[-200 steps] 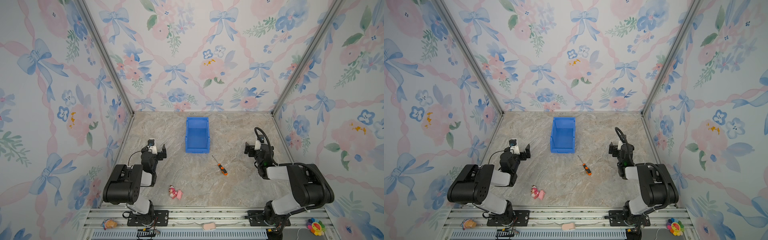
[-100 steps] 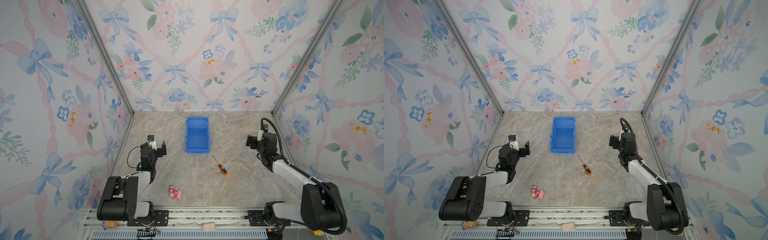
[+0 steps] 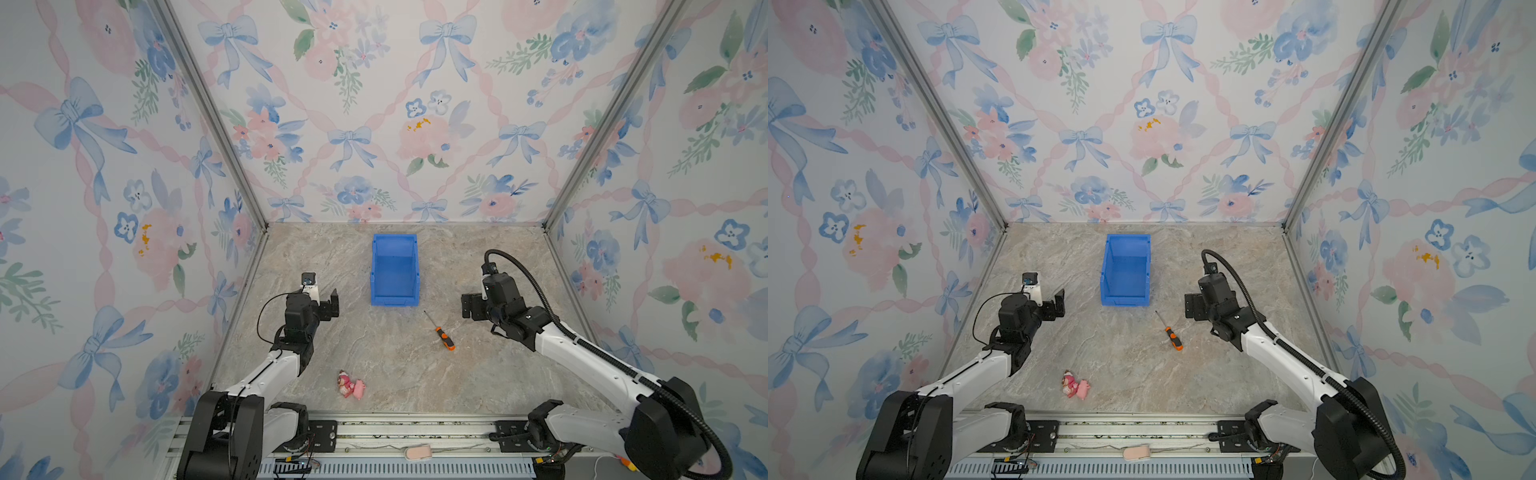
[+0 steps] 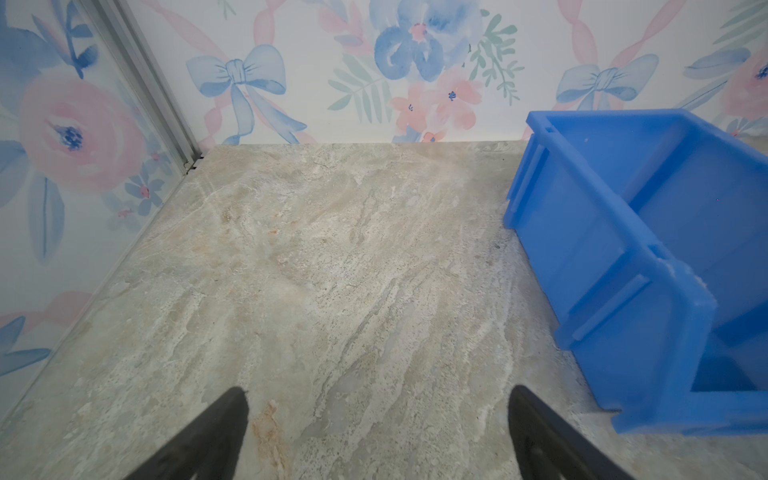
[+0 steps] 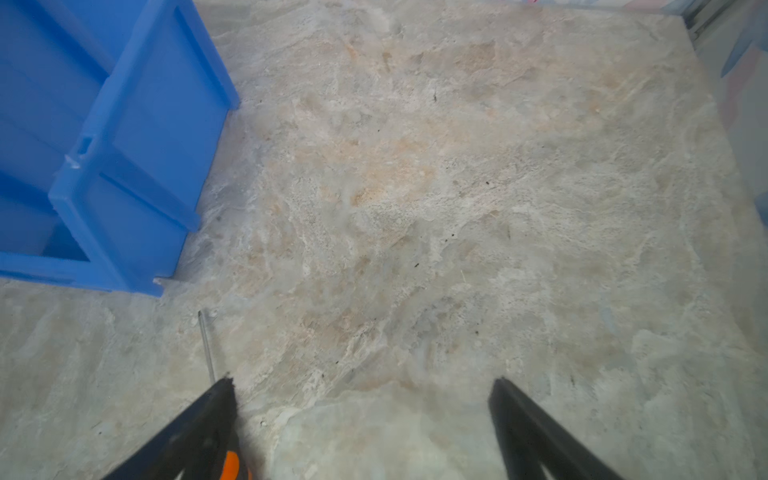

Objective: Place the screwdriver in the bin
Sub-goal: 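Reach the right gripper over the orange-handled screwdriver while the left arm lifts slightly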

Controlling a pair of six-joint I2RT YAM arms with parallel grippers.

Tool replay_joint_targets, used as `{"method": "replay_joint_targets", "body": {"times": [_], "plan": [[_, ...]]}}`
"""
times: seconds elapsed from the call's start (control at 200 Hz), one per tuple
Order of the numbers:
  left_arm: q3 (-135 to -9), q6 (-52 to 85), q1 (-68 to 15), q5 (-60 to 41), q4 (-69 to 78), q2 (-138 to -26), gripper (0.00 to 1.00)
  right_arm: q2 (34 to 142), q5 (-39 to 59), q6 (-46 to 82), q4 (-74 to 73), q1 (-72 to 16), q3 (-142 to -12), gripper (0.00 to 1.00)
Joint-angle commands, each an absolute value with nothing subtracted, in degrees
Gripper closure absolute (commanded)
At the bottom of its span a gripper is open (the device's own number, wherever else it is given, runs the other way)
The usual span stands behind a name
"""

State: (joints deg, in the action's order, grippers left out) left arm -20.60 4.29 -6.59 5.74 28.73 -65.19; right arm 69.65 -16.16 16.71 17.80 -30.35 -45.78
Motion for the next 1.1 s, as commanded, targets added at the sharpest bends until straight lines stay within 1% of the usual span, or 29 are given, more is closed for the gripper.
{"method": "replay_joint_targets", "body": {"times": [0.0,0.105,0.215,0.39,0.66,0.755,0.89,0.965,1.095], "plan": [[-22.41,4.21,-7.07,5.51,24.08,-64.46,0.02,72.86,-13.67,19.35,25.03,-32.63,-48.0,0.03],[-22.61,2.75,-7.64,1.66,23.92,-64.12,0.02,76.89,-8.05,17.9,25.36,-34.17,-49.08,0.03],[-22.96,2.55,-8.56,-1.38,23.83,-63.07,0.02,78.63,-7.13,16.2,23.84,-37.08,-49.5,0.03],[-22.25,3.11,-8.79,-6.75,23.23,-59.64,0.02,82.24,-4.37,16.38,22.6,-38.2,-49.89,0.03],[-21.2,3.5,-8.88,-6.88,22.54,-57.35,0.02,87.25,-1.0,15.38,23.26,-39.96,-50.85,0.03],[-21.35,3.58,-8.88,-6.81,22.64,-57.44,0.02,89.12,-0.05,15.05,23.11,-39.92,-51.15,0.0],[-21.11,3.6,-8.87,-6.63,22.59,-57.81,0.02,91.28,1.36,14.9,22.79,-39.94,-51.36,0.05],[-21.02,3.52,-8.87,-6.56,22.59,-57.93,0.02,91.67,1.53,15.27,22.5,-39.99,-50.82,0.12],[-21.03,3.54,-8.88,-6.33,22.59,-58.33,0.02,92.02,0.99,15.73,22.37,-40.08,-49.44,0.19]]}}
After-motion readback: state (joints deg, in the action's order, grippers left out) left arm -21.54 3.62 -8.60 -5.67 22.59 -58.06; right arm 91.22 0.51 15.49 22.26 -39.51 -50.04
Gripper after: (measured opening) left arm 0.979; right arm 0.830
